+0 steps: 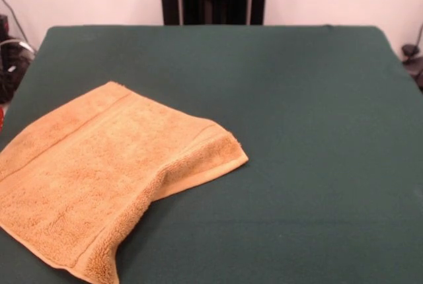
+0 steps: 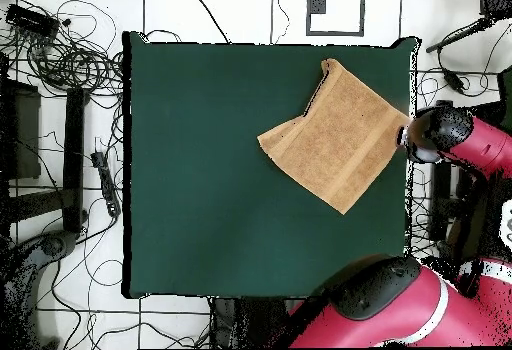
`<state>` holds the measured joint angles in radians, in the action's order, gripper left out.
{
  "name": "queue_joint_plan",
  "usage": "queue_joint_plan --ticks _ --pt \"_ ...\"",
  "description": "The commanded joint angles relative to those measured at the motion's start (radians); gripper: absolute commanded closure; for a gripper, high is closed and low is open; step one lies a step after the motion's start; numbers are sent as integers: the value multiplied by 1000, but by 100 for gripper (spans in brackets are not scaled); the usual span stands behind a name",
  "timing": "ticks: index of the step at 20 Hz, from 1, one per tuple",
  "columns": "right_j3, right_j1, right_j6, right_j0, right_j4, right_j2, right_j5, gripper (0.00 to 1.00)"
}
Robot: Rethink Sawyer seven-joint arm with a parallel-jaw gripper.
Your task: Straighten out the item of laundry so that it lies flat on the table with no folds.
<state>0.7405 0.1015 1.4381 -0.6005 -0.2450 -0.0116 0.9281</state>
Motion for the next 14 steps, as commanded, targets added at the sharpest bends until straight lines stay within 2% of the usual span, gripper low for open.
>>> queue_joint_plan --ticks 1,7,11,14 --pt "144 -80 10 86 -13 111 -95 0" --pt "217 -1 99 97 1 80 -88 0" --pt "281 90 69 97 10 82 -83 0" --pt "295 112 73 95 13 84 -93 0"
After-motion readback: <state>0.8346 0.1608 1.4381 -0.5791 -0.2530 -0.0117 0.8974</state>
